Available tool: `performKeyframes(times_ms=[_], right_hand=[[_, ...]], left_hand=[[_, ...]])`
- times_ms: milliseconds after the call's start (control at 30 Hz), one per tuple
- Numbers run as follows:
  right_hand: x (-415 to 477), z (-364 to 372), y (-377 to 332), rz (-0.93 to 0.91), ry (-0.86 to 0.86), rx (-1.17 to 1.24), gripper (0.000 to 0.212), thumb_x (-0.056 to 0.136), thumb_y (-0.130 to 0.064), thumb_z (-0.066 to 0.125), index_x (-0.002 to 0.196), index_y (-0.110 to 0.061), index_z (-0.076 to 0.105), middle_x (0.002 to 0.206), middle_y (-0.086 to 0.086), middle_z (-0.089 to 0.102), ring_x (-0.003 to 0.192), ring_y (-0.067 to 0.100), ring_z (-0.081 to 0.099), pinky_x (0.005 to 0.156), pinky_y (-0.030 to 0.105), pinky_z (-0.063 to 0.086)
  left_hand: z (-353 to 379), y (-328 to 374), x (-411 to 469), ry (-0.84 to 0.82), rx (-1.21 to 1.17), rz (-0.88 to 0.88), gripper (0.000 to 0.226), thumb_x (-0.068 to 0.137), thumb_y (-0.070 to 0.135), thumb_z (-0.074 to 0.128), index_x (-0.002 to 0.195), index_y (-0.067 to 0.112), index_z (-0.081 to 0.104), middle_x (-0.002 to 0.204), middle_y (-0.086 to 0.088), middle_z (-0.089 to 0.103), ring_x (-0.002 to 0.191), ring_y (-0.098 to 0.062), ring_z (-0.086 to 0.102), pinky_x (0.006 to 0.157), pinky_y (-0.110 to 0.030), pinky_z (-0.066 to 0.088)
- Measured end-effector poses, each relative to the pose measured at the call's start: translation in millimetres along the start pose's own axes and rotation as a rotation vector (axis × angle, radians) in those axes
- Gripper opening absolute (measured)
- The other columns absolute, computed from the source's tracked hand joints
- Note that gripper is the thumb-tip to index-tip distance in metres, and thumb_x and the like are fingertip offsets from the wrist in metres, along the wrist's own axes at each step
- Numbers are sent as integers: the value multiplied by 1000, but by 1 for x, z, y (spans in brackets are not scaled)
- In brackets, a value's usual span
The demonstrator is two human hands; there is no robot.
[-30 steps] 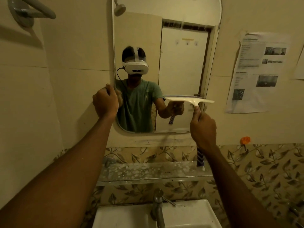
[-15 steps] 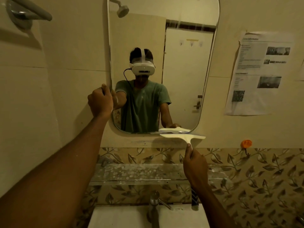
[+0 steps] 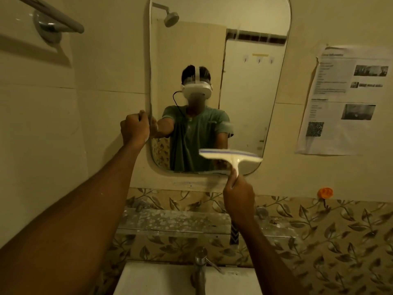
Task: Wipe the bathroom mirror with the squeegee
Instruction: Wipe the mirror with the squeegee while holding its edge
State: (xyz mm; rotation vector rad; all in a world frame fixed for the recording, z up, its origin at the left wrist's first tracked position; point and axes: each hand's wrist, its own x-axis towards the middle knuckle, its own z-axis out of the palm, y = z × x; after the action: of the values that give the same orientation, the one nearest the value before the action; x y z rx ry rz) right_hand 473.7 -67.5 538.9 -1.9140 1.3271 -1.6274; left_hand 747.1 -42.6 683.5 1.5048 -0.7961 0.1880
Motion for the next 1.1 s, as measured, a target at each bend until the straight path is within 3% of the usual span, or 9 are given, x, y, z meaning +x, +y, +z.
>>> performKeyframes(times_ms=[100,200,367,533,667,867,933,1033,1100], right_hand=[[-34,11,18,60,-27,-76,42,104,-36,33,71,-23,55,52,-7,53,40,1,50,36,11,32],[-48,11,17,112,-73,-120,45,104,-38,31,69,-24,56,57,-5,56,50,7,53,48,22,38],[-13,-9,-35,20,52,26,42,102,-37,37,67,-23,53,50,-5,49,38,1,47,32,12,34],[63,-29,-92,-138,207,-77,47,105,-38,31,64,-24,49,53,-6,49,41,2,45,35,12,32],[37,-7,-57,-66,151,-113,45,104,-39,31,66,-25,50,52,-4,50,38,3,41,32,12,29],[-53,25,-5,109,37,-177,48,103,-38,34,60,-24,51,49,-3,51,40,6,46,40,25,36],[-52,24,-14,78,34,-172,49,103,-39,33,60,-24,51,49,-3,51,40,5,46,38,25,37],[-16,18,-56,-57,97,-46,45,104,-37,35,64,-25,51,48,-7,47,36,2,45,31,12,31],[19,14,-92,-156,139,-29,45,105,-35,34,62,-27,48,48,-10,45,42,-4,49,34,8,34]], left_hand=[[-5,-1,0,-50,-53,16,49,98,36,39,74,2,67,71,-15,67,68,-30,66,70,-41,58],[-7,-3,-3,-70,-83,44,48,98,35,39,72,5,66,67,-13,67,62,-27,65,68,-42,58],[-6,-9,-1,-71,-96,107,49,99,34,38,75,2,67,68,-15,67,62,-27,66,66,-43,58],[-4,-11,-3,-40,-100,183,48,100,31,38,61,13,58,52,0,55,54,-20,59,57,-31,49],[0,-15,-4,-14,-78,217,50,100,28,37,53,18,48,47,5,47,46,-8,47,47,-23,30],[-4,-14,-4,-44,-71,242,47,101,26,37,59,12,53,47,3,45,45,-7,45,44,-19,28],[-5,-14,-5,-49,-63,244,47,101,25,37,61,10,54,48,4,45,44,-5,44,43,-16,27],[-6,-13,-4,-61,-78,245,47,101,26,37,65,6,59,50,-1,50,46,-9,48,45,-19,31],[-7,-12,-3,-62,-82,250,48,101,27,37,67,4,62,54,-7,55,48,-13,51,47,-22,36]])
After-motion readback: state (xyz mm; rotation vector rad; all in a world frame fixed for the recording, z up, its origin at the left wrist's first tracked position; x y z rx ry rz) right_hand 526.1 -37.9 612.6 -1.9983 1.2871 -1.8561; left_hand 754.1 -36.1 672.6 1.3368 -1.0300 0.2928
